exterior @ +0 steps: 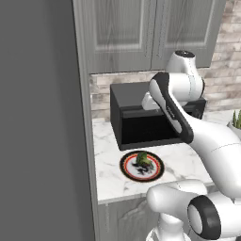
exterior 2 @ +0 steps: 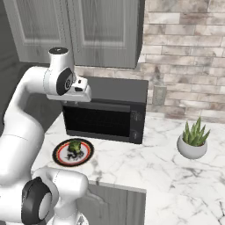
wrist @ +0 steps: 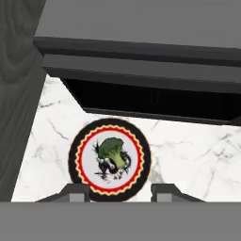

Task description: Place the broccoli on the bottom rack of the oven.

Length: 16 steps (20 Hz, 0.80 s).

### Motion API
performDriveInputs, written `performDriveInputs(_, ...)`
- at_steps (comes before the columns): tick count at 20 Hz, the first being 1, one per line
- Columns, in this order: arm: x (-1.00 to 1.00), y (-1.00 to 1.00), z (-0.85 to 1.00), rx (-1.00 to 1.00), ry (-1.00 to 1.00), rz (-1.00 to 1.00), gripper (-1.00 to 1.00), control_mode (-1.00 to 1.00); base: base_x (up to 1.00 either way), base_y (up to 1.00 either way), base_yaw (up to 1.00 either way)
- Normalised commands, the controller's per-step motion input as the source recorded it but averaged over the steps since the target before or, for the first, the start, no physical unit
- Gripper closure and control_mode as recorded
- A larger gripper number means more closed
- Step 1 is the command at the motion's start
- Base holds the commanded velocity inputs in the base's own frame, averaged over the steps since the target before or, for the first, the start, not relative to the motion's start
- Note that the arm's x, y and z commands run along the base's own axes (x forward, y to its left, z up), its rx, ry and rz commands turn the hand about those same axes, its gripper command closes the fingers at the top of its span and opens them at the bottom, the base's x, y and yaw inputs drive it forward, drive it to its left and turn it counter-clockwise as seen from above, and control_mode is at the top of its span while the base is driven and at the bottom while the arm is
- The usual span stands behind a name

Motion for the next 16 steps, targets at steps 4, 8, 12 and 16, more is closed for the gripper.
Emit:
performDriveInputs(4,-0.21,0.32,-0.18,0.00,0.00,0.00,-1.00,-1.00,0.00,0.00,0.00)
performDriveInputs(8,-0.40,0.62,-0.95,0.00,0.02,0.00,-1.00,-1.00,0.00,0.00,0.00)
performDriveInputs(12,-0.18,0.27,-1.00,-0.12,0.02,0.03,-1.00,-1.00,0.00,0.00,0.00)
performDriveInputs(16,0.00,0.01,-1.00,-0.18,0.02,0.04,-1.00,-1.00,0.00,0.00,0.00)
